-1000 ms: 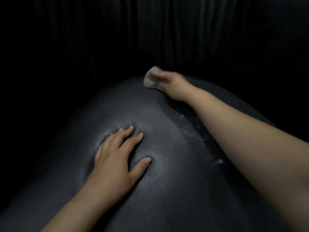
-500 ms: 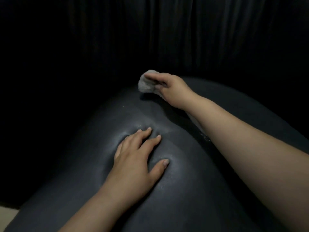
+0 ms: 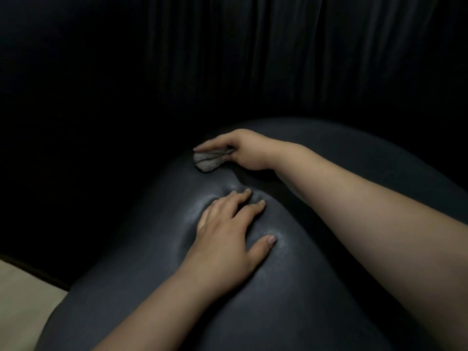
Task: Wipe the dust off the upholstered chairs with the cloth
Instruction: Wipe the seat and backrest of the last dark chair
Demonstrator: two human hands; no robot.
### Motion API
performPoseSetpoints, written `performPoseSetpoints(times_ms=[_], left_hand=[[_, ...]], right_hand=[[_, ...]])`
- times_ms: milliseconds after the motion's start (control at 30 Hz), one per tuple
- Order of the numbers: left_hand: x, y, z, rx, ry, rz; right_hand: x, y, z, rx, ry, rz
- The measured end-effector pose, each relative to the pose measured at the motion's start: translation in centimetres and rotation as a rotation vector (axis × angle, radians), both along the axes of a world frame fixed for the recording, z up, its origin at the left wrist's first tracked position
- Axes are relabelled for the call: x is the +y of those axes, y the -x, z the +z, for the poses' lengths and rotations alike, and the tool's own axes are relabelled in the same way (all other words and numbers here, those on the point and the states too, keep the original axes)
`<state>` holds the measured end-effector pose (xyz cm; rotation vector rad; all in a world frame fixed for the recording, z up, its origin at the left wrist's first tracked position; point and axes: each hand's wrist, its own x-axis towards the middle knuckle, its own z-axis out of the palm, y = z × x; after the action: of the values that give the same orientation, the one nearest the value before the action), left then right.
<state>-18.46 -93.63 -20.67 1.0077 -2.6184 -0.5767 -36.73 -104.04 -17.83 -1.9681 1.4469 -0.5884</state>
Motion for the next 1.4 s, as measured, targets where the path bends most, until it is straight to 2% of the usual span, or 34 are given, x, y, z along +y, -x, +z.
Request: performPoseSetpoints(times_ms=[433, 667, 867, 1000, 1133, 1267, 1400], left_hand=[[0.1, 0.3, 1.3, -0.1, -0.001, 0.026], [1.0, 1.5, 2.2, -0.178, 0.027, 0.083], [1.5, 2.0, 1.8, -0.208, 0.032, 0.084], [1.5, 2.0, 1.6, -0.208, 0.031, 0.082], [1.5, 1.9, 1.5, -0.199, 0.035, 0.093], [1.4, 2.2, 1.5, -0.207, 0.053, 0.09], [1.3, 2.1, 1.2, -0.199, 0.048, 0.079]], right_hand=[[11.1, 8.7, 1.2, -0.076, -0.053, -0.22], [15.6, 11.6, 3.0, -0.026, -0.214, -0.245], [12.7, 10.9, 2.1, 0.087, -0.004, -0.401], [13.7, 10.2, 0.6, -0.033, 0.034, -0.451], [17.9, 9.3, 0.6, -0.06, 0.065, -0.436], [21.1, 9.1, 1.2, -0.112, -0.019, -0.41], [18.5, 10.4, 2.1, -0.054, 0.196, -0.639]])
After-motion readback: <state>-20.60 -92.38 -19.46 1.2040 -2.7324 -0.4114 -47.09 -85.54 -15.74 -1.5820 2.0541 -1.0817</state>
